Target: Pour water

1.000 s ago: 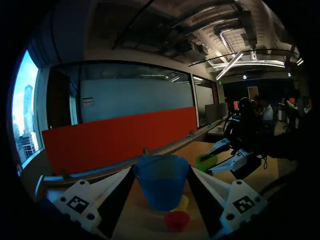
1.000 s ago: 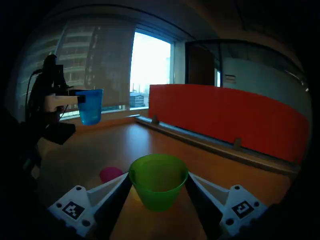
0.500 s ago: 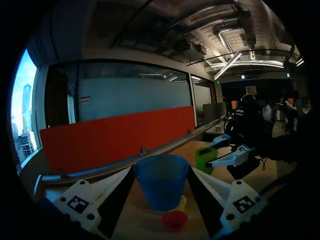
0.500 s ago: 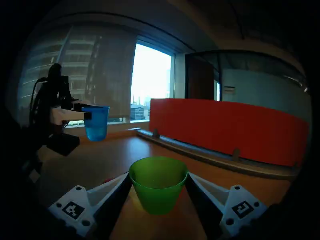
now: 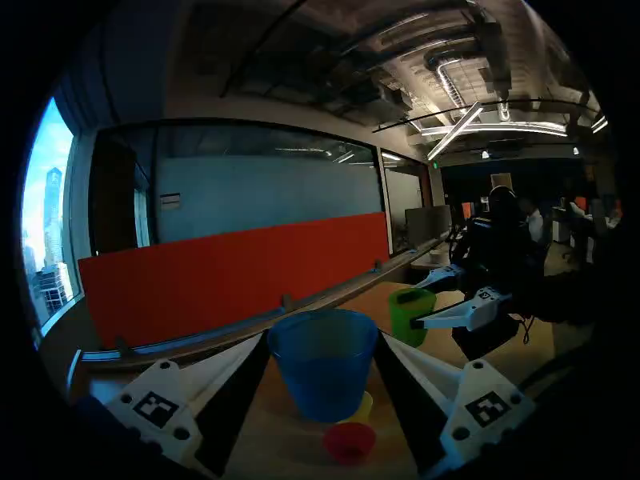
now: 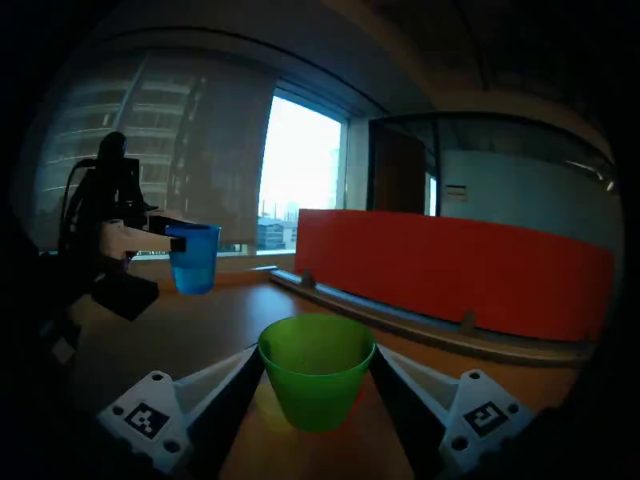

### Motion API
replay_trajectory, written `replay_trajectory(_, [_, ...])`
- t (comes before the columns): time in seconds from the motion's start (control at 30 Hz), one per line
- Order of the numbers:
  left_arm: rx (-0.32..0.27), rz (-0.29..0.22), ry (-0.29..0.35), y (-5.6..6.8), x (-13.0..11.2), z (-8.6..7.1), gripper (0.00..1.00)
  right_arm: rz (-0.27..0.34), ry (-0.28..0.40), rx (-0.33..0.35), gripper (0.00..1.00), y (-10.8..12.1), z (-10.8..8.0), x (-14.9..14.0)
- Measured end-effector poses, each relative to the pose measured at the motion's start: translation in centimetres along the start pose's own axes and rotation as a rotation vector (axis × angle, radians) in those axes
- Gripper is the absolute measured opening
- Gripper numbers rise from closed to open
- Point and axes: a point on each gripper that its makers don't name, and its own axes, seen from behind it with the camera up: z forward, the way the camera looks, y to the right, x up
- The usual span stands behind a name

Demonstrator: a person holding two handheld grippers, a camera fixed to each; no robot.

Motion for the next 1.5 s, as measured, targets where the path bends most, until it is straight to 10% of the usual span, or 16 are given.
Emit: replay_trajectory(1.5, [0.051, 0.365, 0.043, 0.3, 4.6, 0.6, 0.89, 0.039, -0.003, 0.272, 0.91, -10.6, -0.5, 1.8])
